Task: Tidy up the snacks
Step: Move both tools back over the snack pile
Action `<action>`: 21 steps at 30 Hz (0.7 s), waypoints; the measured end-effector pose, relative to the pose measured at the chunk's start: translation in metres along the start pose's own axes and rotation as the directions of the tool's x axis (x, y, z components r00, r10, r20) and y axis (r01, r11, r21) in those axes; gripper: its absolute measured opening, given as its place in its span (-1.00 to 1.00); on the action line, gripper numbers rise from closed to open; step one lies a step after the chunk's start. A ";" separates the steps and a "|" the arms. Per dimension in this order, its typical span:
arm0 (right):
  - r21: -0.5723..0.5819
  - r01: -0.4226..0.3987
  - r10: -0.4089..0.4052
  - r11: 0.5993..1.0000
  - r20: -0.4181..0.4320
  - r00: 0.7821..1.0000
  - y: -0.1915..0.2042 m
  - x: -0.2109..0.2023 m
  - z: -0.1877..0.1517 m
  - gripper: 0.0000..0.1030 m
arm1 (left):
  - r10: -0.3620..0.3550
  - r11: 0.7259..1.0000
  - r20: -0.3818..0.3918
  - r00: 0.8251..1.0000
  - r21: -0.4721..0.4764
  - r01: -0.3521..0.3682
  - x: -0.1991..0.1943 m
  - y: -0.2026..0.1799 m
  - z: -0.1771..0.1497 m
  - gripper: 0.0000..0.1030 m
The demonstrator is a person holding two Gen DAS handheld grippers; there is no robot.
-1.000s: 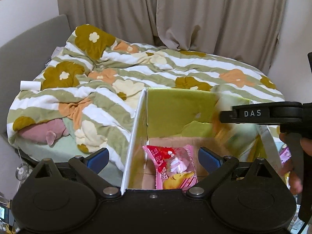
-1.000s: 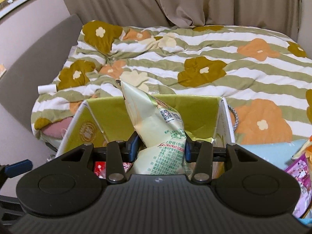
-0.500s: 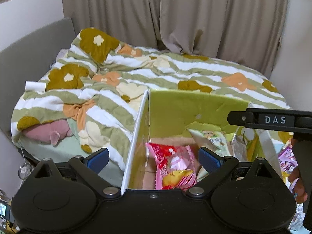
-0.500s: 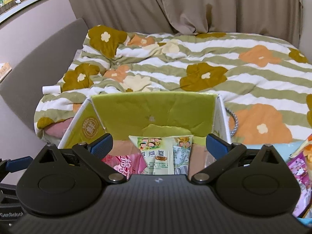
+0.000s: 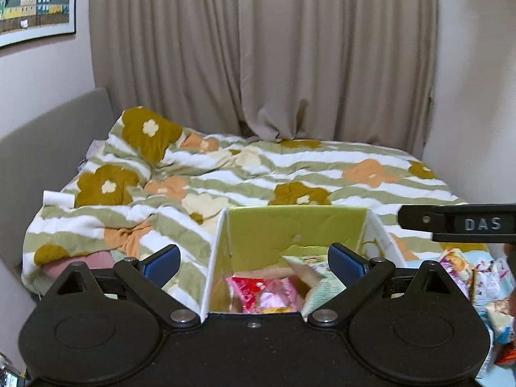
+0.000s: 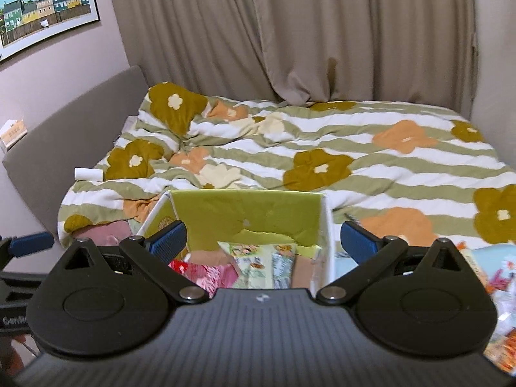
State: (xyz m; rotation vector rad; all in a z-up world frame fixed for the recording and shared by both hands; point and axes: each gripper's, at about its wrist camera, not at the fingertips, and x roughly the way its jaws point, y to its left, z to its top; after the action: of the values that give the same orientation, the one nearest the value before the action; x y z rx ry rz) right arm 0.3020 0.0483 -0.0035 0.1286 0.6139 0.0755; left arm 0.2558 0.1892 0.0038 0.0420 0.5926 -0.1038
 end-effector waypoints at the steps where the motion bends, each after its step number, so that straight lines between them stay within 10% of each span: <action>1: -0.001 0.014 -0.014 1.000 0.009 1.000 -0.001 -0.009 -0.001 1.00 | -0.007 1.000 0.006 1.000 0.001 0.007 -0.003 -0.003 0.000 0.94; 21: 0.050 0.128 -0.129 0.990 0.021 0.991 -0.148 -0.128 -0.056 1.00 | -0.100 0.991 0.002 0.995 0.094 0.100 -0.059 -0.148 -0.049 0.94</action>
State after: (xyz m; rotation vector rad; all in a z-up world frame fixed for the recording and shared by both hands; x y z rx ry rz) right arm 0.1701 -0.1068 0.0023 0.1368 0.5986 -0.0660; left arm 0.1638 0.0506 -0.0055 0.1033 0.5826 -0.2293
